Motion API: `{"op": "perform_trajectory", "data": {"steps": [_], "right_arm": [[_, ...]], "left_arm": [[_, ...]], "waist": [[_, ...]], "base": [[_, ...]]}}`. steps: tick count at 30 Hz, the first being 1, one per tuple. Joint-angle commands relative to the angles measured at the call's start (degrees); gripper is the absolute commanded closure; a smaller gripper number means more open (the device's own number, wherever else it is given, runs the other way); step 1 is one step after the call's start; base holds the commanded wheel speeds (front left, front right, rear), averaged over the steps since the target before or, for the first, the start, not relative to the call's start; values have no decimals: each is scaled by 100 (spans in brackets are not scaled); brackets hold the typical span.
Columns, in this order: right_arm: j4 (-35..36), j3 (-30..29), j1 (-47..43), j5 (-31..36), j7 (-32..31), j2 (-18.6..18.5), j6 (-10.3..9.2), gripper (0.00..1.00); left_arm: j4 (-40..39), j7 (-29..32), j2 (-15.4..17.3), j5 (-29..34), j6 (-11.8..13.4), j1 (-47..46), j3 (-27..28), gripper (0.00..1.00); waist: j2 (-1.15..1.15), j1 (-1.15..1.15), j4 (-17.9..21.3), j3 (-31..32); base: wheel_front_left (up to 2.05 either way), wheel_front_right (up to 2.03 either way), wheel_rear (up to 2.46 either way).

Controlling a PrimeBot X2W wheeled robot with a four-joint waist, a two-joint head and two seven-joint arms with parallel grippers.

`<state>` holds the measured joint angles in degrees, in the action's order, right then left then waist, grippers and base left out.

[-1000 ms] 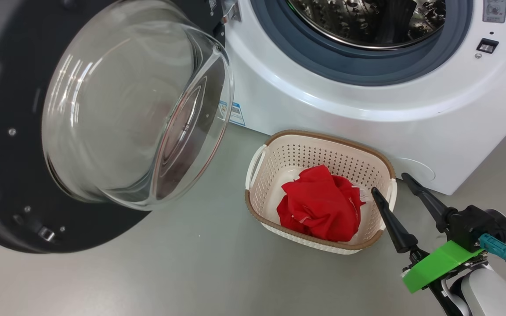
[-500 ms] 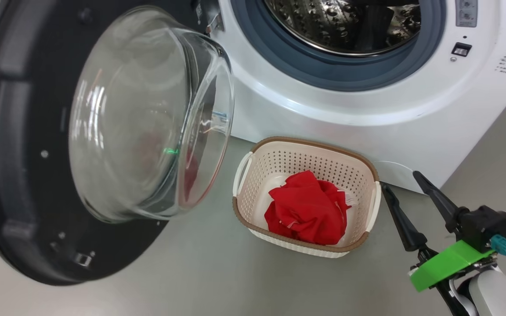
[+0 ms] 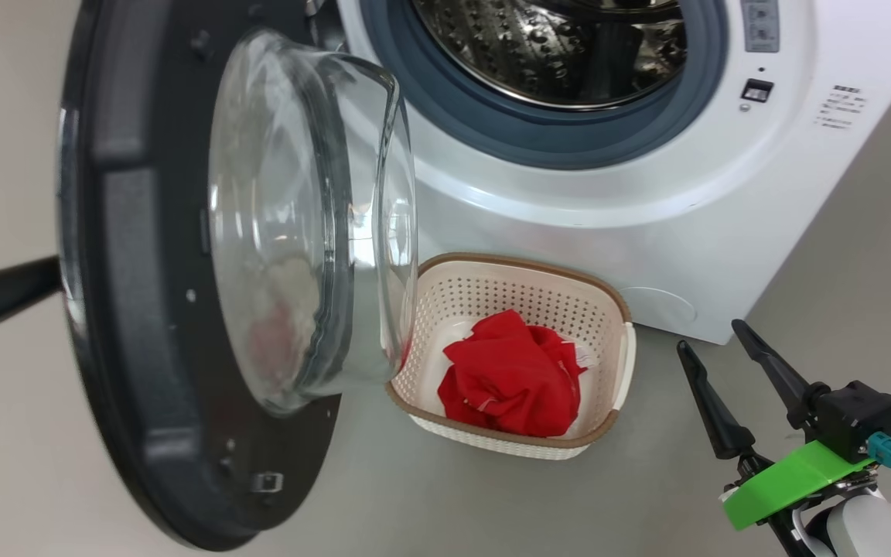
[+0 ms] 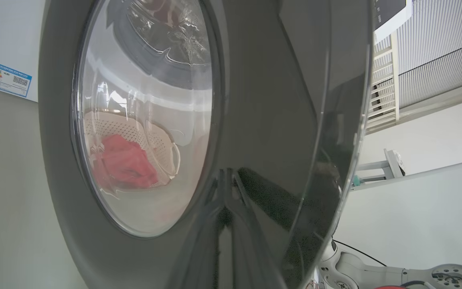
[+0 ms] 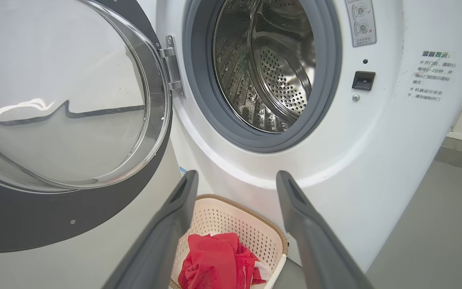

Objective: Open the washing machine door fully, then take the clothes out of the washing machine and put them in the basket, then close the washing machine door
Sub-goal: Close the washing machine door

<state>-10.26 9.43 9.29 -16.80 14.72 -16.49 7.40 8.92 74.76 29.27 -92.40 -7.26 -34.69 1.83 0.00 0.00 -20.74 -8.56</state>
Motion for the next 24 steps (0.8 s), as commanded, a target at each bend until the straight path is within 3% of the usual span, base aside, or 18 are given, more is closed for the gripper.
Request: {"op": "perform_trajectory", "data": {"steps": [1,24], "right_arm": [[158,57,-38,43,28,-16,9,0],[313,-175,-183,88,28,180,9,0]], "left_arm": [[-280,85,213,-65,-23,-58,177,100],[-1092,-65,-491,201,-23,-35,-344,100]], "waist": [[0,0,117,59],[0,0,1204,73]], "base": [[0,0,0],[0,0,0]]}}
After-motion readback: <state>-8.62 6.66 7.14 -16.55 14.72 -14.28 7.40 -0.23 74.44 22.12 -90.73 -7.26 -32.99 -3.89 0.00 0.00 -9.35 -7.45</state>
